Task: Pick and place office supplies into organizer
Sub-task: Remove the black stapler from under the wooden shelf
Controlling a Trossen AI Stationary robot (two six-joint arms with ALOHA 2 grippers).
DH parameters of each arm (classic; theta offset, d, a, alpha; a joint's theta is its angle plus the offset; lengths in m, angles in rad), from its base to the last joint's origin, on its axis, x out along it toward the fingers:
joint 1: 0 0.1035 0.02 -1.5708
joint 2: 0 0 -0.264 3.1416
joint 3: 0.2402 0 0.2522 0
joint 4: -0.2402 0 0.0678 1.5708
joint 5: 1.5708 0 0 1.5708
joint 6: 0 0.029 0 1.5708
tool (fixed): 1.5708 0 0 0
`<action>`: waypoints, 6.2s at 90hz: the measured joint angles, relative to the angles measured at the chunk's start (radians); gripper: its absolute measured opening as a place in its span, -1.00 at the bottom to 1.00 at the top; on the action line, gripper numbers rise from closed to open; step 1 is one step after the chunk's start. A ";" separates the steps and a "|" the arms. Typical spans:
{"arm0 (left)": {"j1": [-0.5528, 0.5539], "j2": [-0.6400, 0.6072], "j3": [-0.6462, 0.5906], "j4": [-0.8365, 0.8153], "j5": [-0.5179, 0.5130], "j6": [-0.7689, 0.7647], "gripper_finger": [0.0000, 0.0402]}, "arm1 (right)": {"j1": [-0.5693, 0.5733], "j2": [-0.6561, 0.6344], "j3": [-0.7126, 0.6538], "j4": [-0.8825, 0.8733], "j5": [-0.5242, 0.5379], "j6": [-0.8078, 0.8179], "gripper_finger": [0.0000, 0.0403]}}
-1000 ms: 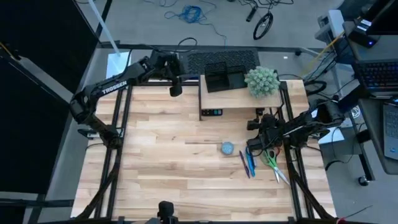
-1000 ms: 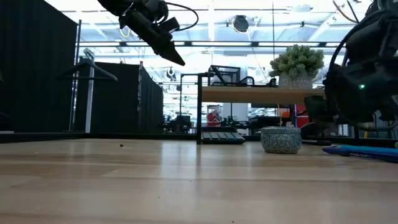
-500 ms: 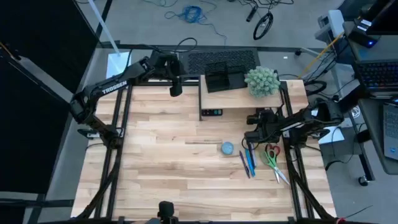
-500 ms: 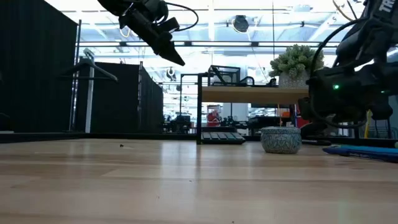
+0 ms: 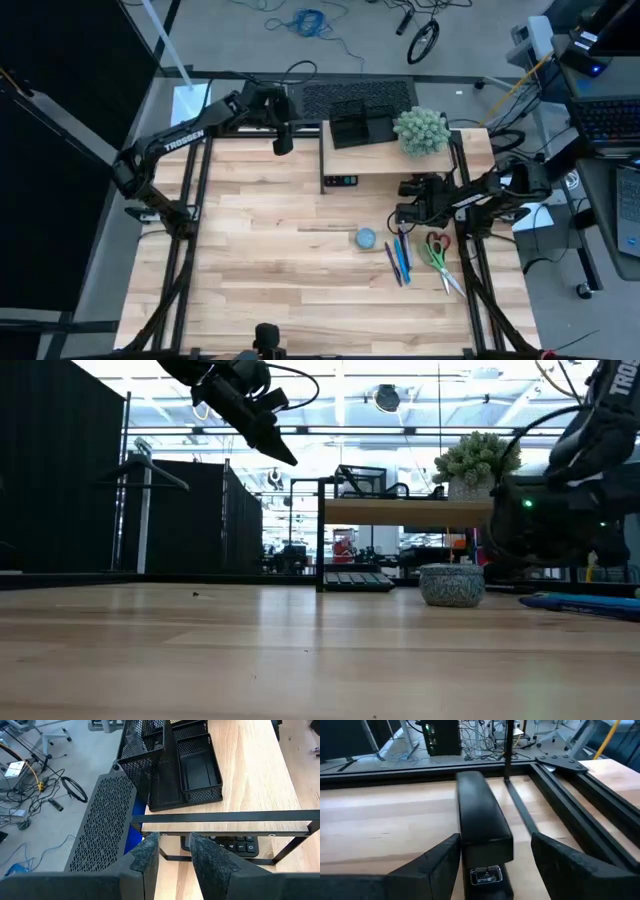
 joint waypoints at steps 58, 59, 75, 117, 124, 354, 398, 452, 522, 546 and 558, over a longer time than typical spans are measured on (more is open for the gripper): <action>0.000 0.000 0.000 0.000 0.000 0.000 -0.50 | 0.030 0.000 -0.017 0.234 0.014 -0.337 0.12; 0.000 0.000 0.000 0.000 0.000 0.000 -0.50 | 0.030 0.000 -0.017 0.233 0.012 -0.339 0.12; 0.000 0.000 0.000 -0.002 0.000 0.000 -0.50 | 0.049 -0.009 -0.012 0.240 -0.028 -0.327 0.12; 0.000 0.000 0.000 -0.004 0.000 0.000 -0.50 | 0.125 -0.126 0.012 0.032 -0.025 -0.212 0.12; 0.000 0.000 0.000 -0.003 0.000 0.000 -0.50 | 0.111 -0.113 0.012 0.057 -0.022 -0.212 0.12; -0.001 0.000 -0.001 -0.011 0.000 -0.006 -0.50 | 0.062 -0.087 0.037 0.302 -0.305 -0.453 -1.00; -0.001 0.000 -0.001 -0.007 0.000 -0.006 -0.50 | 0.080 -0.101 0.091 0.248 -0.295 -0.592 -1.00; -0.001 0.000 -0.001 -0.028 -0.001 -0.006 -0.50 | 0.419 -0.513 0.084 -0.312 -0.189 -0.149 0.15; 0.000 0.000 -0.001 -0.023 0.000 0.028 -0.50 | 0.150 -0.126 -0.087 0.302 0.041 -0.429 0.44; 0.000 0.000 -0.001 -0.023 0.001 0.027 -0.50 | 0.064 -0.060 -0.087 0.345 0.018 -0.486 0.44; 0.000 0.000 -0.001 -0.022 0.002 0.027 -0.50 | 0.045 -0.041 -0.087 0.414 0.017 -0.544 0.42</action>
